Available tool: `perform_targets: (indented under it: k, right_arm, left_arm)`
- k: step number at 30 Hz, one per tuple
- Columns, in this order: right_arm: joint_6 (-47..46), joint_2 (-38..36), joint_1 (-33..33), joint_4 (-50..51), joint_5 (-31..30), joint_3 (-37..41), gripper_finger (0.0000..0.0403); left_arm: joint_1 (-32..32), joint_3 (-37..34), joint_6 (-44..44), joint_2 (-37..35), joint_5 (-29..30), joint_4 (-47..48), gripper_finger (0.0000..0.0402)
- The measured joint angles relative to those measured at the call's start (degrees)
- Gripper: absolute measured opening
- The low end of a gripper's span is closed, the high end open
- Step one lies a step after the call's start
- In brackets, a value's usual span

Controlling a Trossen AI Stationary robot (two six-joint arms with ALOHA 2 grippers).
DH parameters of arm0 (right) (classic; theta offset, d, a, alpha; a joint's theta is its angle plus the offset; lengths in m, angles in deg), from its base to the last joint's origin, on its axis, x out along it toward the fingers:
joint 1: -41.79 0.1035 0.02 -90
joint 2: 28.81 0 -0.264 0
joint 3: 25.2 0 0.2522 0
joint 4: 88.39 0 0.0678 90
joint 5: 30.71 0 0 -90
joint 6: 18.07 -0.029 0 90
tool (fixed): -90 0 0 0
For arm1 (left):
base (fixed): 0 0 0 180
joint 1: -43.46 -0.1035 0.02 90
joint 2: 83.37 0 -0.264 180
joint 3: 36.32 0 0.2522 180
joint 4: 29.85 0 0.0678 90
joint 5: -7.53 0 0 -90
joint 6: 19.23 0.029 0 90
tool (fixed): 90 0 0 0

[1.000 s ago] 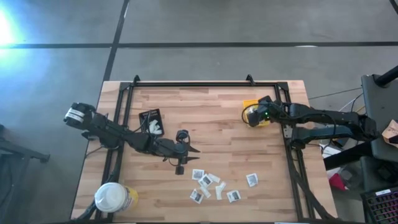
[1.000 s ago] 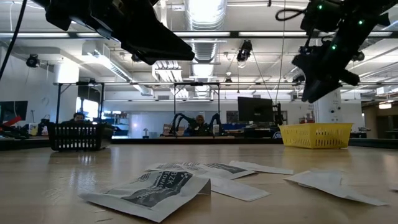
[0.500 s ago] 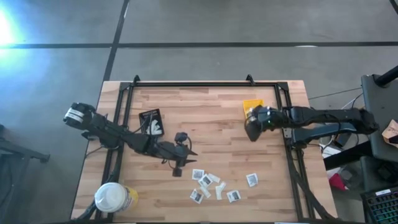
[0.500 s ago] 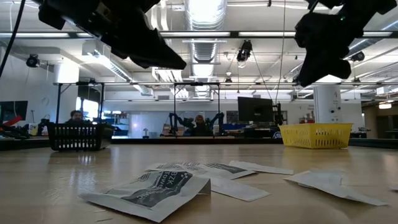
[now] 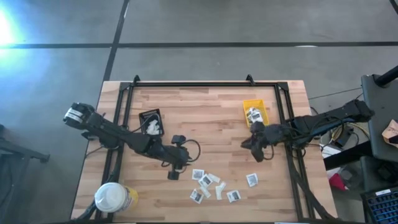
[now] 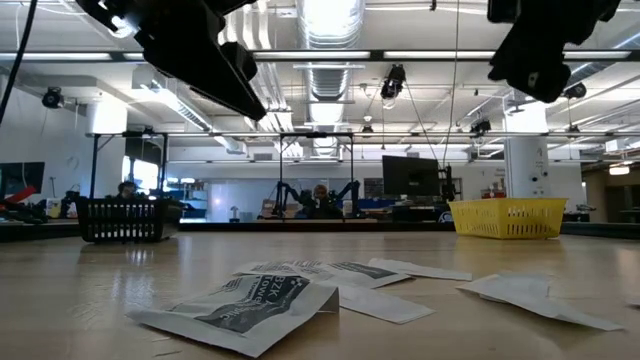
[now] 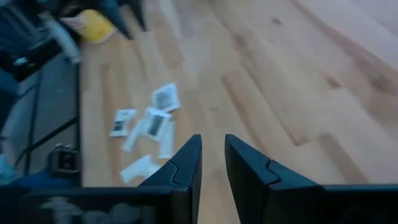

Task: Pick & Place First Aid Supplies
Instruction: Put the green bandage into the black bin

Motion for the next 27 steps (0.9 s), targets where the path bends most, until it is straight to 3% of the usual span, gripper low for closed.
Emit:
perform_targets:
  k: [8,17,23,27]
  right_arm:
    - [0.3,1.1,5.0,-4.1,-1.6,0.0,0.0067]
    - [0.5,7.7,7.2,-8.2,-1.6,-0.4,0.0067]
    - [4.3,14.9,8.3,-5.1,-1.5,-7.8,0.0067]
    - [5.9,20.2,8.2,2.6,-1.7,-14.7,0.0067]
  left_arm:
    - [3.1,0.7,-6.9,0.0,-1.0,4.5,0.011]
    - [6.9,0.7,-15.1,0.0,-1.0,10.4,0.011]
    - [8.0,0.6,-18.6,0.0,-0.9,15.1,0.011]
    - [8.1,0.6,-19.7,0.0,-0.9,17.8,0.011]
